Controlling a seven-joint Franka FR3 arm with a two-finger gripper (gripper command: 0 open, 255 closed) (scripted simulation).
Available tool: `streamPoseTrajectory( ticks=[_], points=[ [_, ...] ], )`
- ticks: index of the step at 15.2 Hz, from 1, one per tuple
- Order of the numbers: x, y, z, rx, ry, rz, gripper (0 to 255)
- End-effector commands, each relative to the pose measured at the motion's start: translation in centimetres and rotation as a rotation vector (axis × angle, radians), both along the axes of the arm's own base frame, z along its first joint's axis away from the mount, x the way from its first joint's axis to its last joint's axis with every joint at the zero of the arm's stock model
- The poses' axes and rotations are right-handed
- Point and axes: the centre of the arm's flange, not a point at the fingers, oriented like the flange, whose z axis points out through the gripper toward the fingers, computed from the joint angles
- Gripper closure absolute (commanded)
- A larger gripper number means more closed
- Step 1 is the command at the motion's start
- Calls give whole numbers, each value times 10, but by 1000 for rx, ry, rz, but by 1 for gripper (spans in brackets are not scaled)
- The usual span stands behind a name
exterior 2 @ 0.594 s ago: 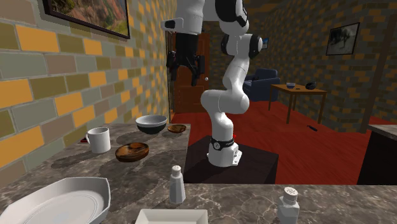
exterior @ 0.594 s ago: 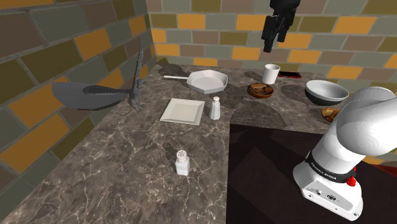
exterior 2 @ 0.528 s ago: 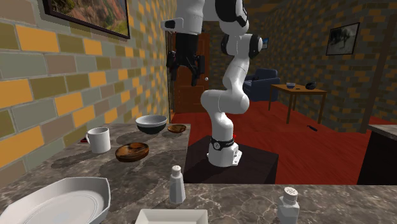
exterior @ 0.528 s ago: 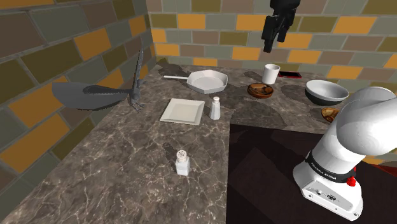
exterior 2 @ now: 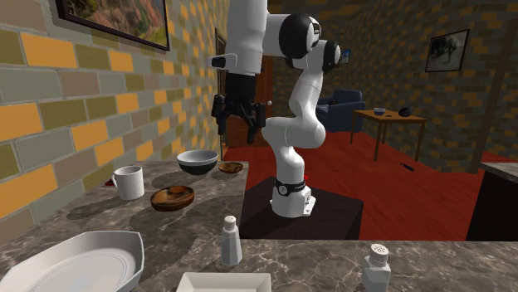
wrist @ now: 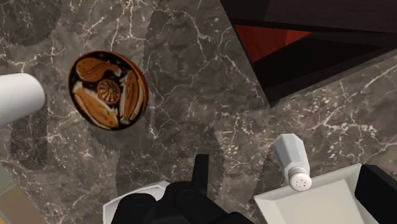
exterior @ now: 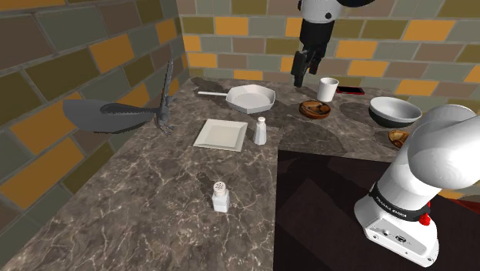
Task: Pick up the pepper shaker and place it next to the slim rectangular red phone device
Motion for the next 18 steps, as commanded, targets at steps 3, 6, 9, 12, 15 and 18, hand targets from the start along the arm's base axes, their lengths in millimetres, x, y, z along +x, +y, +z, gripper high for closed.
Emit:
streamPoseTrajectory(
  ticks=[3,6,9,12,15,18],
  points=[
    [26,18,-41,13,-28,37,0],
    [45,30,-70,23,-47,65,0],
    [64,43,-100,32,-66,93,0],
    [83,57,-128,42,-86,120,0],
    [91,62,-143,45,-92,130,0],
    [93,61,-159,45,-92,130,0]
  ],
)
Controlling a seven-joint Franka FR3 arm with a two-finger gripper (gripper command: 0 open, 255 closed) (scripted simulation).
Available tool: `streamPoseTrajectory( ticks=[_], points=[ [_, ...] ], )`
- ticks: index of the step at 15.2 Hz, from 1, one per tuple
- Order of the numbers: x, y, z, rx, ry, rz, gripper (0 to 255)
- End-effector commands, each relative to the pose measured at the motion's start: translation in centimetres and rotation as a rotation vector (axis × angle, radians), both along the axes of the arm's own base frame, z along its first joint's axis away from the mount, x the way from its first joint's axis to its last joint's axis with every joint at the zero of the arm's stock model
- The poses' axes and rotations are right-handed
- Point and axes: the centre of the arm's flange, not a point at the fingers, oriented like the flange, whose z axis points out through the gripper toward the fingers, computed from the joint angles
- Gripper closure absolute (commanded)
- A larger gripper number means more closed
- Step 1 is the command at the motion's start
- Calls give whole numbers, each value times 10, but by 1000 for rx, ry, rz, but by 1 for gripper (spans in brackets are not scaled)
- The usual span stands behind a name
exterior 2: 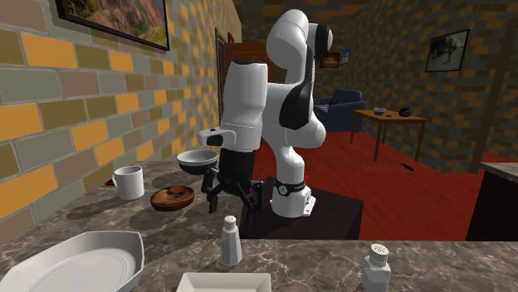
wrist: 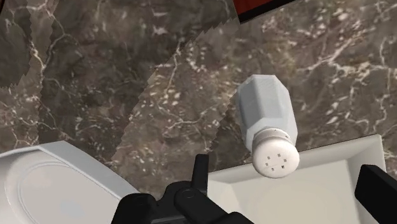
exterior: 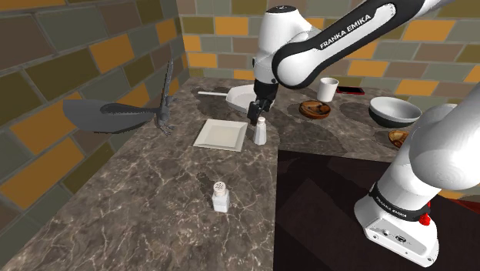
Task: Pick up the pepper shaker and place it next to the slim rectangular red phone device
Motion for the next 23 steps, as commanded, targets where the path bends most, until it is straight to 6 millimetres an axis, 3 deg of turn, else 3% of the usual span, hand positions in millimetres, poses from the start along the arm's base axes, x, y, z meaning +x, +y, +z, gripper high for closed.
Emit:
streamPoseTrajectory(
  ticks=[1,3,11,12,21,23],
  points=[
    [2,-1,-10,0,-1,1,0],
    [5,-2,-24,0,-1,1,0],
    [5,-2,-24,0,-1,0,0],
    [5,-2,-24,0,-1,0,255],
    [5,-2,-24,0,-1,1,255],
    [5,-2,-13,0,-1,1,255]
  ],
)
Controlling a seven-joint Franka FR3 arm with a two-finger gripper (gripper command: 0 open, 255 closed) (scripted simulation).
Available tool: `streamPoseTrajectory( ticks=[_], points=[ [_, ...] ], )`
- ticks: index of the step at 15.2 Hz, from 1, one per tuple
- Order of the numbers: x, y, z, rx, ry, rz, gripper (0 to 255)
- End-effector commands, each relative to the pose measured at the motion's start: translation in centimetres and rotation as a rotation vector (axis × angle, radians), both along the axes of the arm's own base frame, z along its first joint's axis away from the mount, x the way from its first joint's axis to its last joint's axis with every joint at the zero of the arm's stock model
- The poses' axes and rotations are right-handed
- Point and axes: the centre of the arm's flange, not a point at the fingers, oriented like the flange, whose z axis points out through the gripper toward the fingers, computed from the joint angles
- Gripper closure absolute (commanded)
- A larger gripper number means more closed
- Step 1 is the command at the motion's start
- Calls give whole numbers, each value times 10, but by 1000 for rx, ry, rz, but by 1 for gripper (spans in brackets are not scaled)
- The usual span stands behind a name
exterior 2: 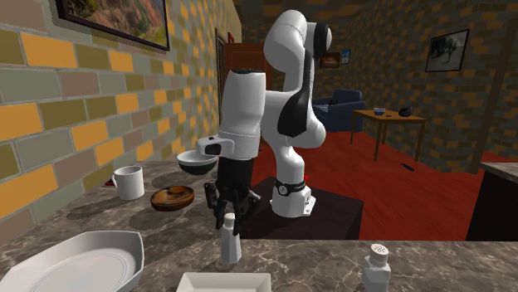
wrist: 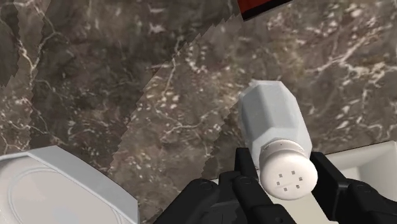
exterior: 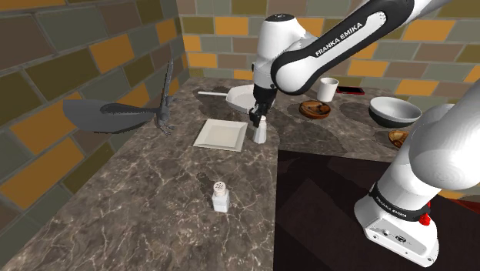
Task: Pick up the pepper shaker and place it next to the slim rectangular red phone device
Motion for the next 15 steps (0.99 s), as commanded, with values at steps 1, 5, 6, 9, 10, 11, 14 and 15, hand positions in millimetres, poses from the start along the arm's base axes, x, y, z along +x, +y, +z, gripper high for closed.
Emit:
streamPoseTrajectory(
  ticks=[1,5,6,9,10,11,14,15],
  points=[
    [1,1,9,0,0,0,255],
    [1,1,30,0,0,0,255],
    [1,1,35,0,0,0,255],
    [1,1,51,0,0,0,255],
    [1,1,56,0,0,0,255],
    [1,1,62,0,0,0,255],
    [1,1,78,0,0,0,255],
    [1,1,83,0,0,0,255]
  ],
)
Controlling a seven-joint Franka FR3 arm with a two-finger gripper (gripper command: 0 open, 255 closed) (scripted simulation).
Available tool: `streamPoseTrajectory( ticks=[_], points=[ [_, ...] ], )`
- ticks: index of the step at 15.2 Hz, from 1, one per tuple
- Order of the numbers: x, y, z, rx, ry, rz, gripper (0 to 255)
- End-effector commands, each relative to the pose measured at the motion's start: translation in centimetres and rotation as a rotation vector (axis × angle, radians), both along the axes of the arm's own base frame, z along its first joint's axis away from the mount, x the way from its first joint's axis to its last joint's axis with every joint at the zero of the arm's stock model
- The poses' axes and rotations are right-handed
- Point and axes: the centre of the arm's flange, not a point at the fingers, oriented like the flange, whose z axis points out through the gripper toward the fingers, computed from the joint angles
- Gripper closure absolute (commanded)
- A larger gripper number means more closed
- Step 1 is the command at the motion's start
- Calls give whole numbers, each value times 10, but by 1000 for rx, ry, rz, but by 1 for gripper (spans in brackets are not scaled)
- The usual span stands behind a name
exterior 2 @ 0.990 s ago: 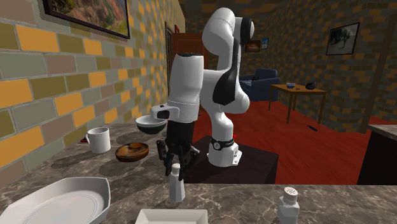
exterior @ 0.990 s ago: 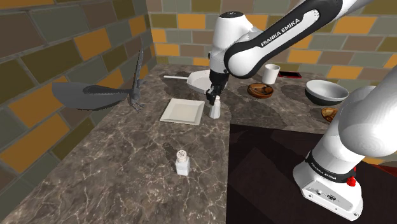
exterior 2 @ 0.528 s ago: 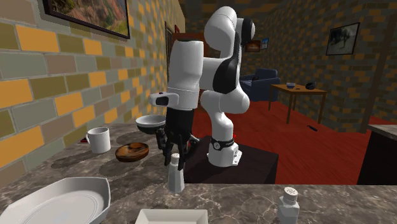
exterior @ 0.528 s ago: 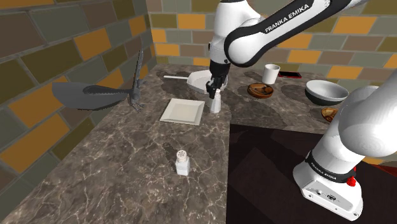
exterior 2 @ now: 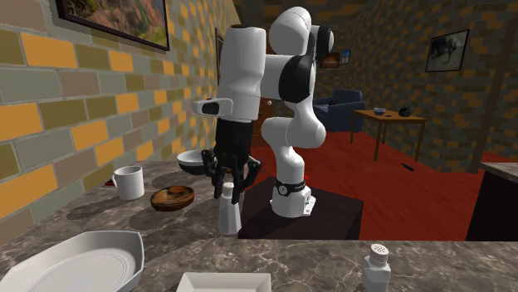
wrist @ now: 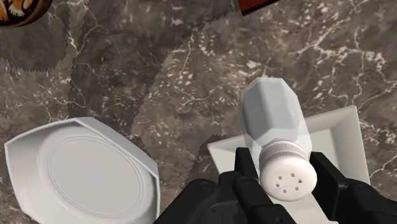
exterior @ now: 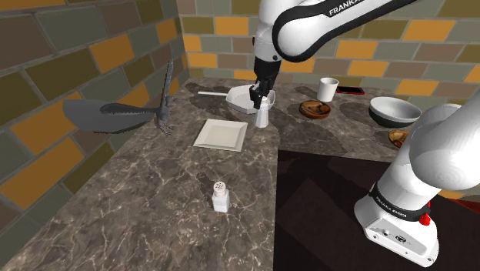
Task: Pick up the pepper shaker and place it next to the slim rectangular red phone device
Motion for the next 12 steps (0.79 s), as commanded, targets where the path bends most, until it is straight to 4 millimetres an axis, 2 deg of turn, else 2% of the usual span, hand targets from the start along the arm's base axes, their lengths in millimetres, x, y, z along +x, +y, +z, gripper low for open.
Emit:
streamPoseTrajectory(
  ticks=[1,12],
  points=[
    [0,0,10,0,1,0,255],
    [0,0,68,0,1,0,255]
  ],
)
